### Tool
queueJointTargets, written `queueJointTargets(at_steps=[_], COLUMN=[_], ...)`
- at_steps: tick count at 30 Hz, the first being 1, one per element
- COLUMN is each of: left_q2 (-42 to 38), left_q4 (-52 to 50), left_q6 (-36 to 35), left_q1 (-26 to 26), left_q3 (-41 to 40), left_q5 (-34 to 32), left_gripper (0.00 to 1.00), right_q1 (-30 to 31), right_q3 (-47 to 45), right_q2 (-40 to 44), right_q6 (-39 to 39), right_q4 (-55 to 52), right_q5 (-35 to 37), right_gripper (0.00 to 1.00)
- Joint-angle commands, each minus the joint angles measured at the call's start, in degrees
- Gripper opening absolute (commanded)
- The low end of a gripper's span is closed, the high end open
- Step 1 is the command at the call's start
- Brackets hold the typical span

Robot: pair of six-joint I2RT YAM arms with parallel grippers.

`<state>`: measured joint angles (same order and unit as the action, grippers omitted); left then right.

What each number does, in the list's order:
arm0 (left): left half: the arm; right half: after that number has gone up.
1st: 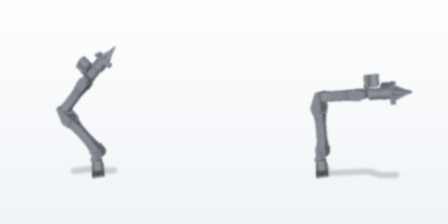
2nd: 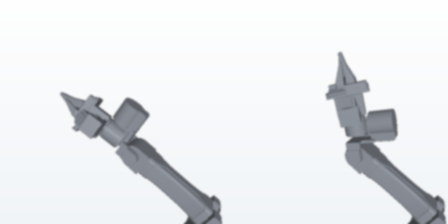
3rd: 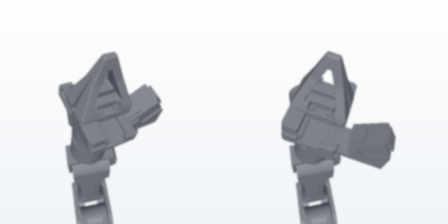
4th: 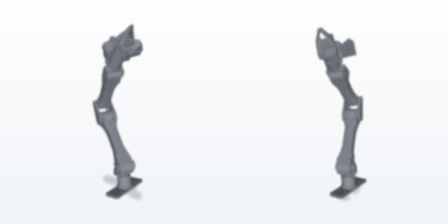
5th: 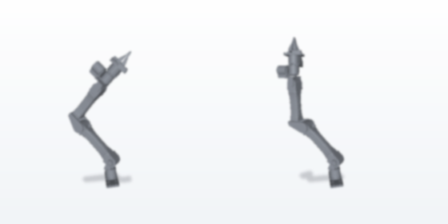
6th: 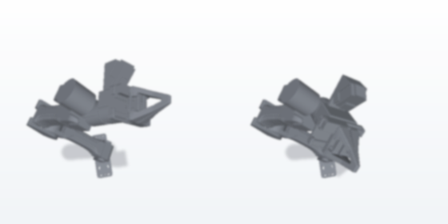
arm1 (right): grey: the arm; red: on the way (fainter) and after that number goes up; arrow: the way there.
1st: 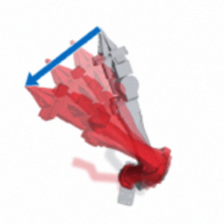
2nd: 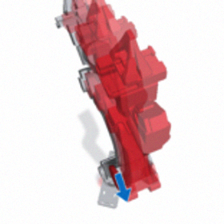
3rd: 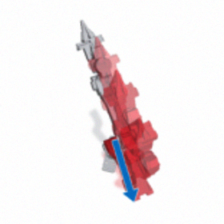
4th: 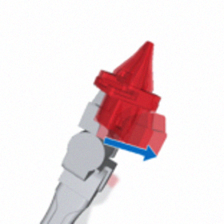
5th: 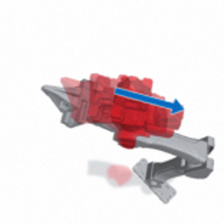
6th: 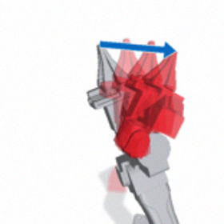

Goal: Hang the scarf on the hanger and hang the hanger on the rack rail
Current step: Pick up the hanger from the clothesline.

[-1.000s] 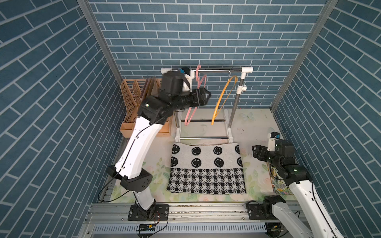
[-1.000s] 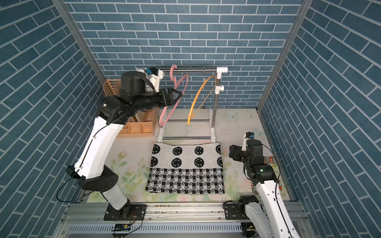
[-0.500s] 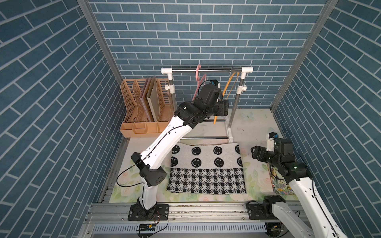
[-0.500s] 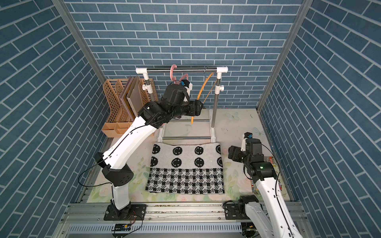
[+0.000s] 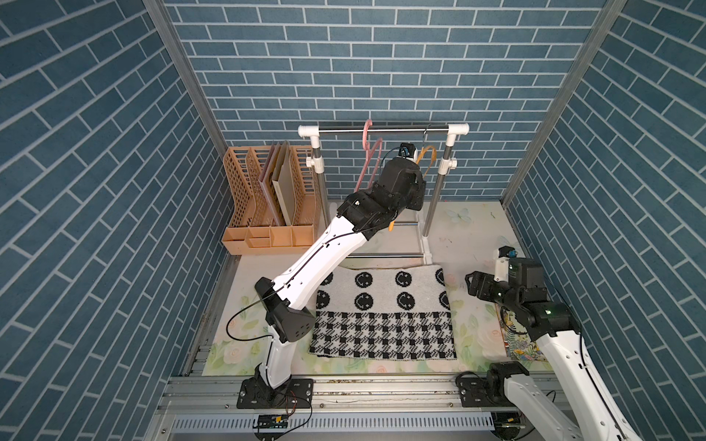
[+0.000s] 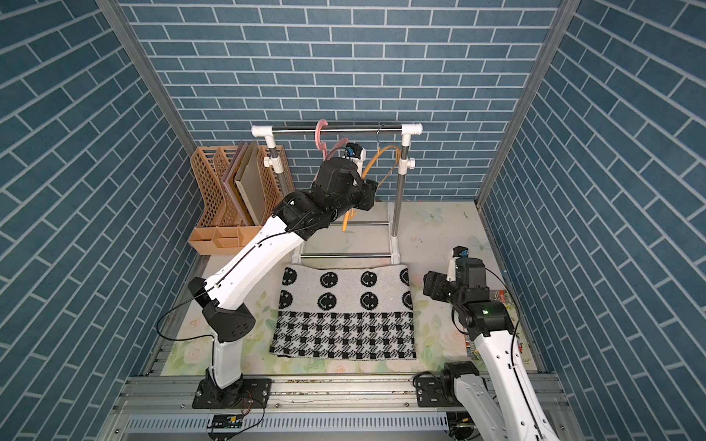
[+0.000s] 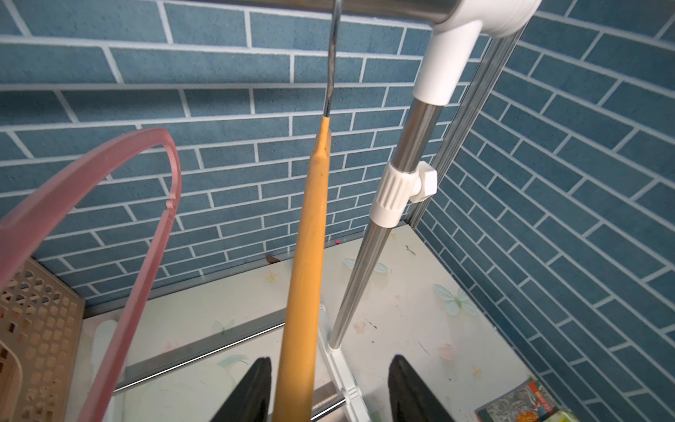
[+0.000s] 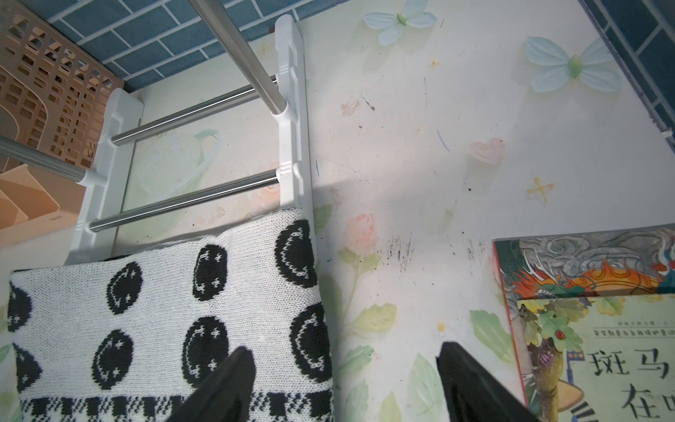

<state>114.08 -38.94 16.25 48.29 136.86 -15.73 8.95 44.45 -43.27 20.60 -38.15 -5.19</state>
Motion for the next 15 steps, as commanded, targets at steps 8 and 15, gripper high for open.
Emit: queueJointTargets(at_steps=[8,15], left_q2=[-1.2,-1.5], left_q4=[1.5,1.1], left_q6=[-1.4,-1.2], left_q1=[0.5,0.7], left_q3=[0.7,0.6], left_q5=[-2.5,-1.8], left_gripper=[0.2,0.0], right_q1=[0.2,0.2], right_q3=[-0.3,-0.4], right_q2=[2.2,2.2], right_q6=[0.0,0.1], right_q4=[0.4,0.7], right_q5=[2.6,2.4], right_gripper=[0.84,0.84])
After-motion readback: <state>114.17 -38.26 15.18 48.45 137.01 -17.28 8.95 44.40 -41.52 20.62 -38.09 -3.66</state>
